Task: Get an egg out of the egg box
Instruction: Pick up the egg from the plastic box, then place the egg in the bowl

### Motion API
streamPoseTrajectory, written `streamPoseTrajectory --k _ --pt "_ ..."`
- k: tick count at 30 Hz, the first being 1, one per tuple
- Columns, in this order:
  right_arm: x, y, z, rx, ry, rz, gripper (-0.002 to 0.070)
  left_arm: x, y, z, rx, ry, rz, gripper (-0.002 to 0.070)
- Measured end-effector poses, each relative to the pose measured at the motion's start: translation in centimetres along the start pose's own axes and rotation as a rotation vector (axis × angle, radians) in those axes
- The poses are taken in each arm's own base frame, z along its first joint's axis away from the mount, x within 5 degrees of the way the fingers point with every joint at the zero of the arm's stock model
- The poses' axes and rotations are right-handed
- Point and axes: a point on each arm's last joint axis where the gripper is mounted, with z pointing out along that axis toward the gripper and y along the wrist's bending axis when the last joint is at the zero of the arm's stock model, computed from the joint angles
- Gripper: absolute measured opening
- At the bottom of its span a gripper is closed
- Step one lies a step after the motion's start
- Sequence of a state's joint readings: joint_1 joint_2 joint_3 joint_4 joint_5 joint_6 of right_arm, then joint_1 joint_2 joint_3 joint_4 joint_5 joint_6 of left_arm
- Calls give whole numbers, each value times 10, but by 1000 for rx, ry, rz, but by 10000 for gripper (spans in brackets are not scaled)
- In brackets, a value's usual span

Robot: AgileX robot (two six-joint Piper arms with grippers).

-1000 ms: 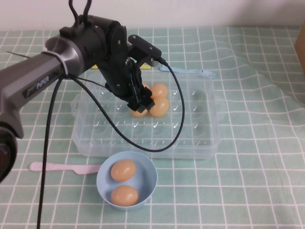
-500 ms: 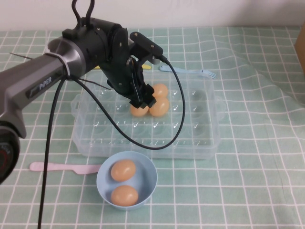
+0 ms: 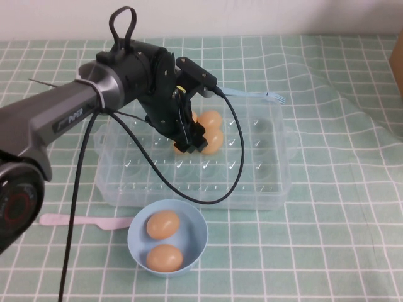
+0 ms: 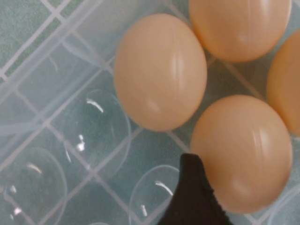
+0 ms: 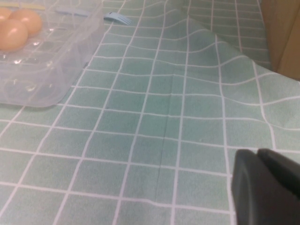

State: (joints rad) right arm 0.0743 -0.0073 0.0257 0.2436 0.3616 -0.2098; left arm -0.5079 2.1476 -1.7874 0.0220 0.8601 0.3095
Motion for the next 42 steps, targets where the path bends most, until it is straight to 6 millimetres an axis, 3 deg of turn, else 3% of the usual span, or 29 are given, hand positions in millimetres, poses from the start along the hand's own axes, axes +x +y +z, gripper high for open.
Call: streamPoseTrajectory --k 13,20,27,31,36,42 --pt "0 0 0 0 0 0 -17 1 -1 13 1 2 0 429" --pt "0 0 0 0 0 0 -17 1 0 13 -4 -3 3 356" --pt "0 0 0 0 0 0 -17 1 0 10 -2 5 3 346" --pt "0 0 0 0 0 0 -17 -1 1 -10 -9 -9 4 346" --pt "0 0 0 0 0 0 -17 -1 3 -54 -24 -13 8 346" --pt "0 0 0 0 0 0 -17 13 -1 -97 -6 75 -18 346"
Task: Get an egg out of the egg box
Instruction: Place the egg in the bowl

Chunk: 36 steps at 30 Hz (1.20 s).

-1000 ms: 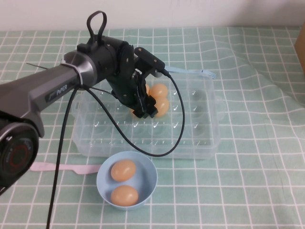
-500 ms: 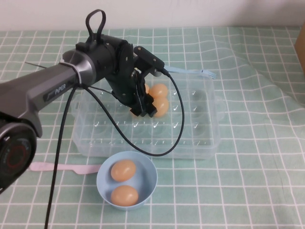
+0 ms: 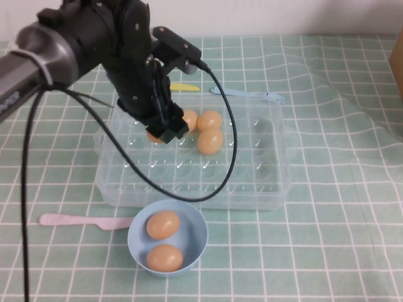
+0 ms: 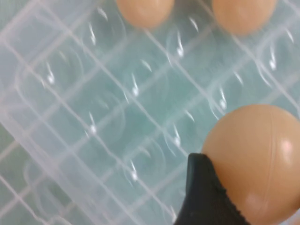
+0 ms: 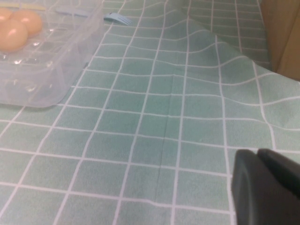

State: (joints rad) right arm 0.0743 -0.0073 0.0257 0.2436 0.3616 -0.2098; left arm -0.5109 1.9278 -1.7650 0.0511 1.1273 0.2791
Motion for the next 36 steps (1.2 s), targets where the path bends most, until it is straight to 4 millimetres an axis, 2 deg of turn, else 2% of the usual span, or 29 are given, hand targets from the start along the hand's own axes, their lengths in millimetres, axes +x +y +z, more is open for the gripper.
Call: streamPoseTrajectory --k 3,7,10,13,20,23,32,36 --pt "0 0 0 0 0 0 -17 15 -13 -15 9 31 11 345" --pt "0 0 0 0 0 0 -17 40 -42 -27 37 64 71 345" --pt "0 0 0 0 0 0 -17 54 -64 -32 65 85 112 345" --pt "0 0 0 0 0 0 -17 63 -78 -31 102 106 79 345" --pt "0 0 0 0 0 0 -17 71 -87 -18 138 135 -206 345" --pt "0 0 0 0 0 0 -17 75 -88 -12 139 143 -272 345" --pt "0 0 0 0 0 0 -17 81 -108 2 166 123 -307 345" --pt "0 0 0 0 0 0 -17 80 -111 6 175 131 -316 345"
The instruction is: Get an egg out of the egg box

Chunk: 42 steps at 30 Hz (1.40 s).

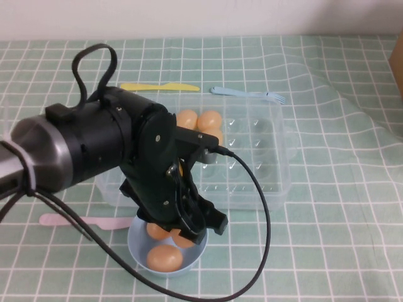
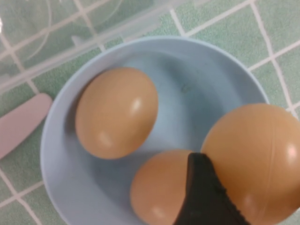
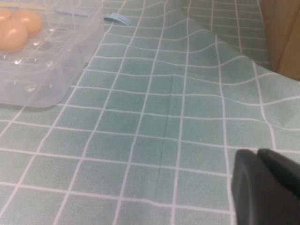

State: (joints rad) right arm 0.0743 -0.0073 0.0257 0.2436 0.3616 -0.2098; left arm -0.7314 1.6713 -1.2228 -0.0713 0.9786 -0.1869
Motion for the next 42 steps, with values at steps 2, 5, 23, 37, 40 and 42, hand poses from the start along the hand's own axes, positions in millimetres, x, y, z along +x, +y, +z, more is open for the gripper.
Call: streamPoseTrajectory --k 2,5,23,37,40,42 --pt "0 0 0 0 0 0 -17 -1 0 5 -3 14 -1 345" --pt "0 0 0 0 0 0 -17 -2 0 14 -9 39 -2 345" --pt "0 0 0 0 0 0 -17 -3 1 24 -14 57 -2 480" --pt "0 0 0 0 0 0 -17 6 11 -60 -102 -241 138 258" --pt "0 0 0 0 0 0 -17 17 14 -94 -116 -344 157 82" --pt "0 0 0 0 0 0 -17 26 15 -110 -111 -409 166 34"
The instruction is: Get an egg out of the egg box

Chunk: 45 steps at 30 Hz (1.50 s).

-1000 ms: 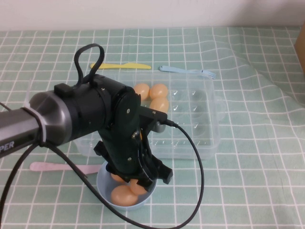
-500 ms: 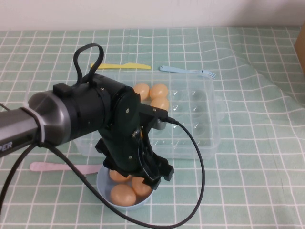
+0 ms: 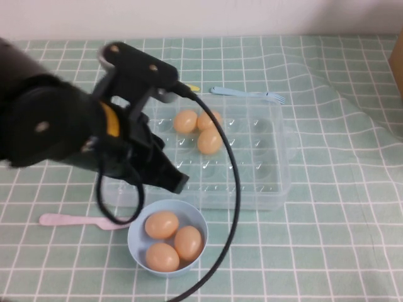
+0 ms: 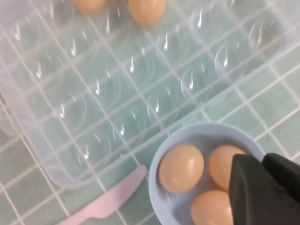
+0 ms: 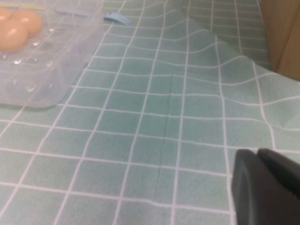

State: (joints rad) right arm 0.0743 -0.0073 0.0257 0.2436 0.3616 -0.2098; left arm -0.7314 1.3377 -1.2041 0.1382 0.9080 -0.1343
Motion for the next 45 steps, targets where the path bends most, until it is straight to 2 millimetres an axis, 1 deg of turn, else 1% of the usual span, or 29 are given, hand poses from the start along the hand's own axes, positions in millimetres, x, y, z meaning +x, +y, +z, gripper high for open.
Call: streamPoseTrajectory --k 2,4,9,13,15,17,21,24,27,30,37,39,42,45 --pt "0 0 0 0 0 0 -17 5 2 -12 3 -58 5 13" --pt "0 0 0 0 0 0 -17 16 3 -20 8 -103 8 4" --pt "0 0 0 0 0 0 -17 56 4 -38 33 -279 12 -1" --pt "0 0 0 0 0 0 -17 88 5 -49 66 -451 -29 -2" --pt "0 0 0 0 0 0 -17 105 5 -52 83 -536 -42 -2" --pt "0 0 0 0 0 0 -17 122 6 -52 92 -579 -48 -2" --pt "0 0 0 0 0 0 -17 146 6 -45 88 -582 -34 -2" --pt "0 0 0 0 2 0 -17 155 6 -37 80 -559 -22 -2" --pt "0 0 0 0 2 0 -17 158 6 -34 85 -551 -26 -2" --pt "0 0 0 0 2 0 -17 157 5 -35 88 -569 -26 -2" --pt "0 0 0 0 2 0 -17 149 4 -43 81 -712 35 -3" --pt "0 0 0 0 2 0 -17 155 4 -45 80 -771 59 -3" --pt "0 0 0 0 2 0 -17 174 8 -41 55 -841 44 -3" --pt "0 0 0 0 2 0 -17 192 19 -40 -77 -972 26 -3"
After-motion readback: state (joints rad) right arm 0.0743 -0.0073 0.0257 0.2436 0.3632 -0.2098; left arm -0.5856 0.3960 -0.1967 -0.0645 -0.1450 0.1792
